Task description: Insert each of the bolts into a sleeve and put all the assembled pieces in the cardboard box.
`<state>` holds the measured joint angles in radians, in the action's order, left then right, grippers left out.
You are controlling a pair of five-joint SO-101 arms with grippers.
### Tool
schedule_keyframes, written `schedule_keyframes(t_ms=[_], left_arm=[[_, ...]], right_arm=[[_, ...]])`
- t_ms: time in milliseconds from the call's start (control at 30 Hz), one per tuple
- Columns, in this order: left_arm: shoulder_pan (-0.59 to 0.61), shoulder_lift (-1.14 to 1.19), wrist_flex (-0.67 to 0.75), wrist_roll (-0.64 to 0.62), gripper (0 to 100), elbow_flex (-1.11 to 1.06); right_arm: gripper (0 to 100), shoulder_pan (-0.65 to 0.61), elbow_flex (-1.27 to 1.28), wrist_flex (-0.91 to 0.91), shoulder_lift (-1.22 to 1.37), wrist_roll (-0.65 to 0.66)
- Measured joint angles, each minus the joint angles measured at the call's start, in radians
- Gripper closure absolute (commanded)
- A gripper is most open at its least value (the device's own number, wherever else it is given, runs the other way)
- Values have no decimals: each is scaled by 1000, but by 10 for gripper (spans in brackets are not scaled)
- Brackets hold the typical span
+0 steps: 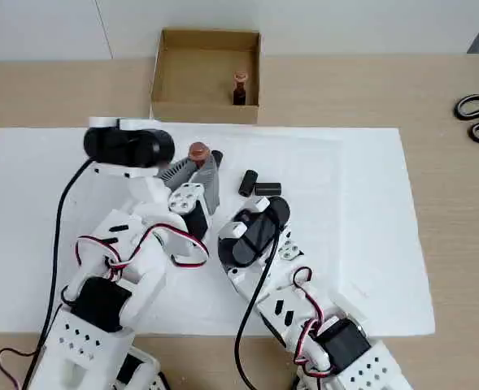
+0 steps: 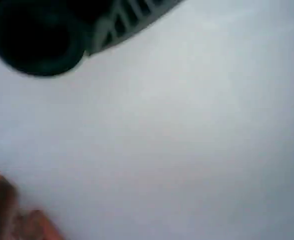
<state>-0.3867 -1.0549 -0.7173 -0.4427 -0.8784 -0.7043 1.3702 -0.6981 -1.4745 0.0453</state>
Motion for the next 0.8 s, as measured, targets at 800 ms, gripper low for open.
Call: schedule_keyframes(t_ms=[800], left_arm=[[-83,-63,-130,-3,995,0]], right_arm=[[995,-15,11,5,0,-80]])
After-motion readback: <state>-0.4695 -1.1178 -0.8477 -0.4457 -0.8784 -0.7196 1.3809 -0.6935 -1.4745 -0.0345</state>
